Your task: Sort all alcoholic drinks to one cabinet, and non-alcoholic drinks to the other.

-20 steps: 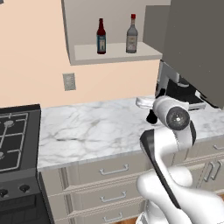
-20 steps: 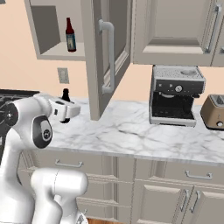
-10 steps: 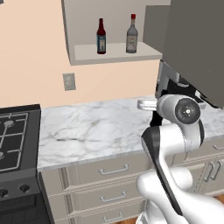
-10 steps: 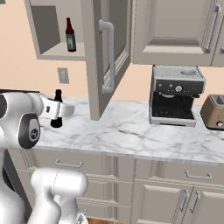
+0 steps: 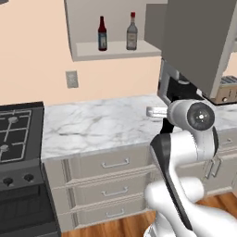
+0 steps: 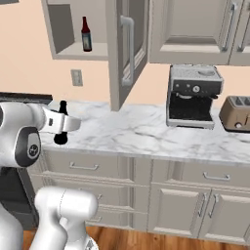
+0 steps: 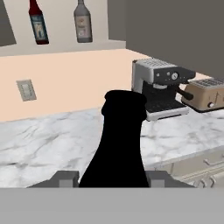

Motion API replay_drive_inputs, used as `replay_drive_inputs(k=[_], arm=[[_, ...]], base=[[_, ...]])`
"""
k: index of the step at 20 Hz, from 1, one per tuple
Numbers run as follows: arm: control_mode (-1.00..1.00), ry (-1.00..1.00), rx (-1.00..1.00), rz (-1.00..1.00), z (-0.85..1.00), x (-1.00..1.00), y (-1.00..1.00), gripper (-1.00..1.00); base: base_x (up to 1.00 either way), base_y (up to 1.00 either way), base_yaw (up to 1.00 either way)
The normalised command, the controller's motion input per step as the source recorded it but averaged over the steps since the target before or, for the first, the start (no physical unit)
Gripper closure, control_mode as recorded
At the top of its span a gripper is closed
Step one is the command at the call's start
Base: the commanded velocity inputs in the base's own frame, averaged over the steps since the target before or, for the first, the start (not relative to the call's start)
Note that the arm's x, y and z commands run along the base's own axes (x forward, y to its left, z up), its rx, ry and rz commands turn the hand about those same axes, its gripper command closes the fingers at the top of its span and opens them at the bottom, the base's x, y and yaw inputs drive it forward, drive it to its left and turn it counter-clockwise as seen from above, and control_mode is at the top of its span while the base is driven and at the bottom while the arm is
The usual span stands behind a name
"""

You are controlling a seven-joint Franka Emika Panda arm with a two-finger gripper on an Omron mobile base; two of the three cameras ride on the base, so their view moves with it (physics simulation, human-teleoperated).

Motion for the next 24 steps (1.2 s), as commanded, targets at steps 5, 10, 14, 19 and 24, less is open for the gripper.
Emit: replay_drive_inputs(k=[5, 10, 14, 19, 24], arm=[[1.00, 0.00, 0.00, 0.00, 0.00, 0.00, 0.00, 1.00], [1.00, 0.00, 0.00, 0.00, 0.00, 0.00, 0.00, 1.00], [1.00, 0.00, 0.00, 0.00, 0.00, 0.00, 0.00, 1.00], [1.00, 0.00, 0.00, 0.00, 0.00, 0.00, 0.00, 1.00], [1.00, 0.00, 0.00, 0.00, 0.00, 0.00, 0.00, 1.00]], base=[[-0.86, 0.19, 0.00], [-0.50, 0.81, 0.02], [-0.14, 1.00, 0.05], [-0.07, 1.00, 0.05], [-0.01, 1.00, 0.04]])
